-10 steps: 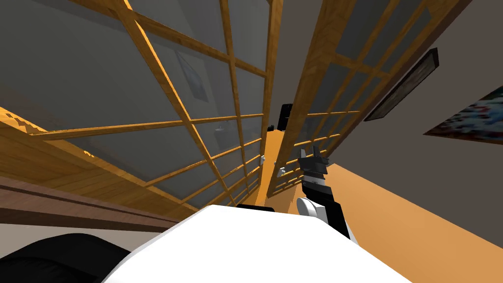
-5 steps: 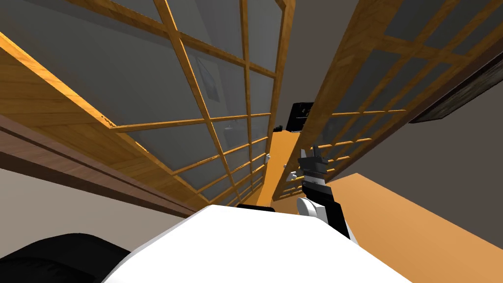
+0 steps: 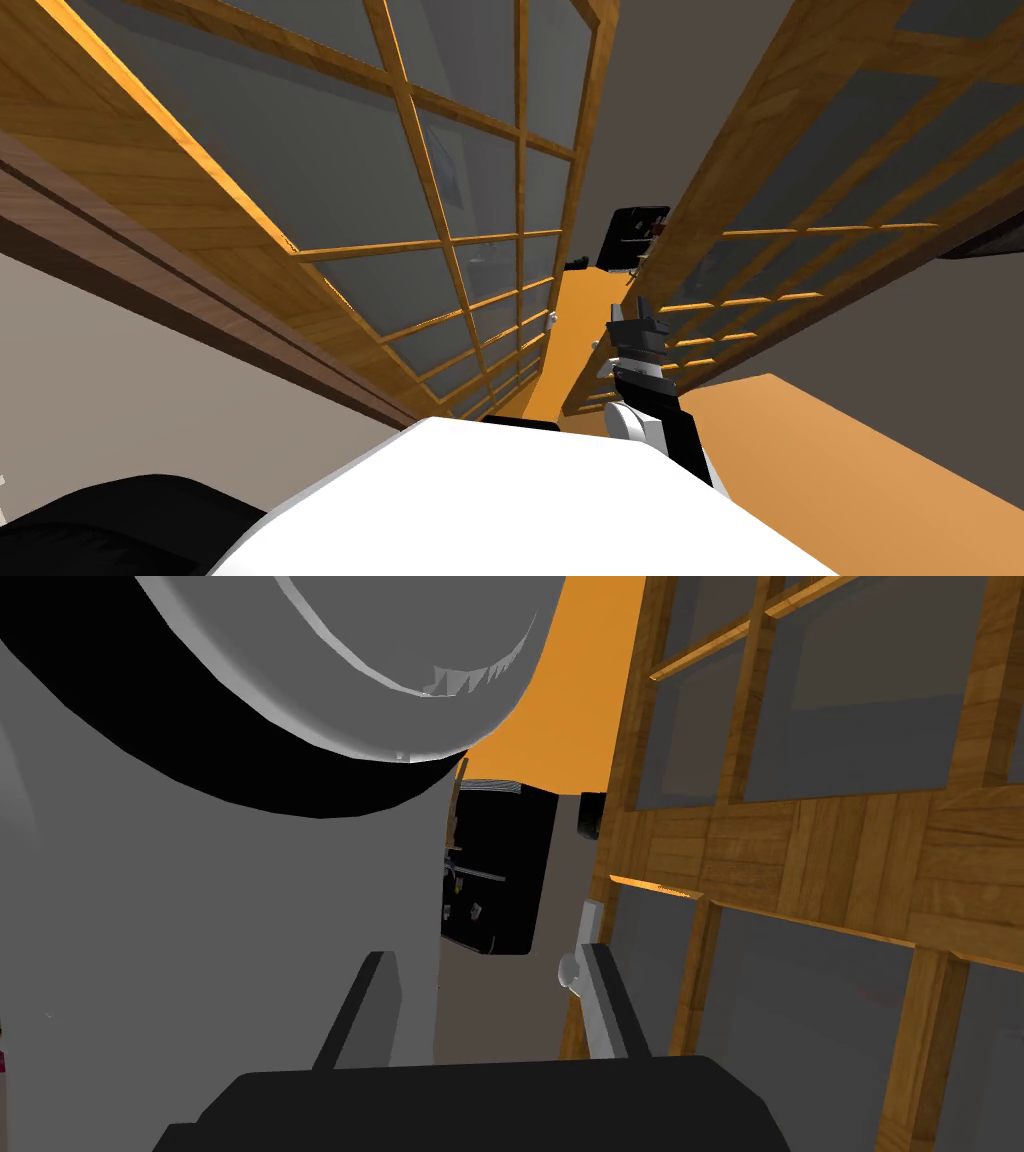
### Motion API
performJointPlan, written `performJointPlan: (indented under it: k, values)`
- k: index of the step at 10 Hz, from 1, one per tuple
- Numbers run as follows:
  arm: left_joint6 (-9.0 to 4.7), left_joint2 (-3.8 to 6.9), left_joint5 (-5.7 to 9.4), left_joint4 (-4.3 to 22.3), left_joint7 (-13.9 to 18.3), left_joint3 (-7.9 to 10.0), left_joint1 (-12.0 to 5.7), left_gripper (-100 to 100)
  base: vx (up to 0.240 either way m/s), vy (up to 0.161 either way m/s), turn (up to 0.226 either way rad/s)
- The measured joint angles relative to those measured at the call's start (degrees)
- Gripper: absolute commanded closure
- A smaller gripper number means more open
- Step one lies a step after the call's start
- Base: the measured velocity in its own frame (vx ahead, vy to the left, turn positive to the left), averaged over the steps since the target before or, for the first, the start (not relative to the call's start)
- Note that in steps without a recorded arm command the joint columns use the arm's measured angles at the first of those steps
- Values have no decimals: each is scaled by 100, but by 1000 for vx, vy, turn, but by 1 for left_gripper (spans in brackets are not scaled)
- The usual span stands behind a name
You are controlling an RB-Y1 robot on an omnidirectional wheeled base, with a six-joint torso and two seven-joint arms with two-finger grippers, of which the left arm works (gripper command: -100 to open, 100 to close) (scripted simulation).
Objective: Push the door open
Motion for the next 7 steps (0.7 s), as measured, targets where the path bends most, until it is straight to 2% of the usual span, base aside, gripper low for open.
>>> performJointPlan:
  k: [1,2,3,4,6,7]
  values:
    - [-98,-5,-24,140,-58,-13,-73,-100,22,14,334]
    - [-165,-2,-67,217,-119,-43,-119,-100,19,4,85]
    - [-131,4,-109,113,-114,-82,-58,-100,25,-3,188]
    - [8,89,-214,-319,25,-185,143,-100,22,-7,126]
    - [-89,64,-224,-172,-46,-183,75,-100,4,0,4]
    - [-203,48,-190,43,-112,-148,-43,-100,10,7,214]
